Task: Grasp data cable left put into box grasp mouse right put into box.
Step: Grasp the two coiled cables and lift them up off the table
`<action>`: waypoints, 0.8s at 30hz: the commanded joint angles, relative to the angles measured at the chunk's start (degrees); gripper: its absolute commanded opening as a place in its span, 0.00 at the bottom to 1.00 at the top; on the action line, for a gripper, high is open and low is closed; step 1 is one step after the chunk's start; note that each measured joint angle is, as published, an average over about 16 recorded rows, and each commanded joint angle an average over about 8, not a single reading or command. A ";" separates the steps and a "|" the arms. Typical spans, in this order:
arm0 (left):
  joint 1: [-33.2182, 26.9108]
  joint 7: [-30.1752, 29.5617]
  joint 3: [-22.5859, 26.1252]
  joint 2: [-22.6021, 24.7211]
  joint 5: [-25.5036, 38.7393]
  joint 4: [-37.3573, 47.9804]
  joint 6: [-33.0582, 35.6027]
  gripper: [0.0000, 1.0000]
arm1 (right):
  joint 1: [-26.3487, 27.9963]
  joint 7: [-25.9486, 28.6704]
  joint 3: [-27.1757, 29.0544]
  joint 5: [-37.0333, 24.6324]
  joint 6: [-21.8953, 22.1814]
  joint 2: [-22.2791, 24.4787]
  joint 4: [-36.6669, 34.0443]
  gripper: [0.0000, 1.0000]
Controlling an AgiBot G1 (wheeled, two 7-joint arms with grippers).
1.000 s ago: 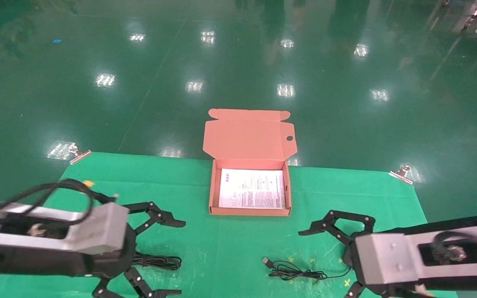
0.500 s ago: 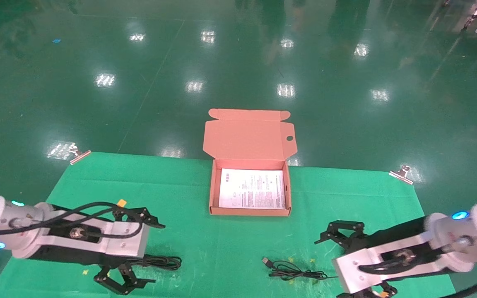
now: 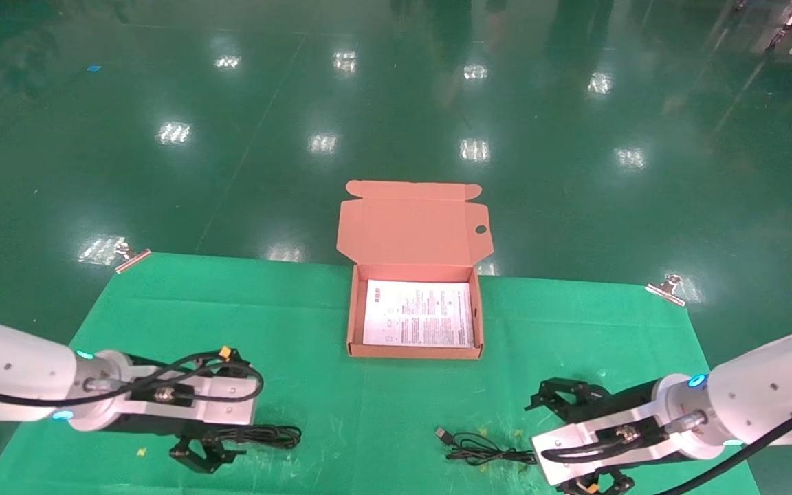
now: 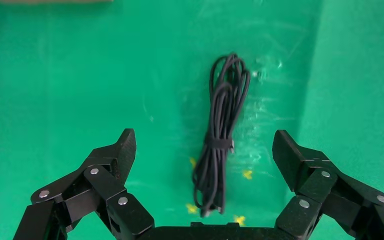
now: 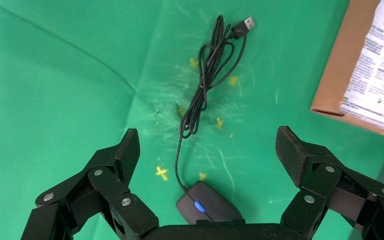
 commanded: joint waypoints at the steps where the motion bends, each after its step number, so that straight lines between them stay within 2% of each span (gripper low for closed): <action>1: 0.34 -0.60 0.13 0.50 0.90 1.56 -0.99 1.00 | -1.00 -0.04 -0.08 -0.43 1.50 -0.45 -1.25 1.00; 12: 0.44 0.21 0.63 3.97 1.59 11.22 -3.28 1.00 | -3.71 -1.41 0.11 -0.26 6.46 -2.92 -8.11 1.00; 24: -1.18 5.11 1.11 8.47 1.17 23.22 -5.26 1.00 | -4.12 -5.73 -0.16 -0.58 10.37 -6.42 -15.98 1.00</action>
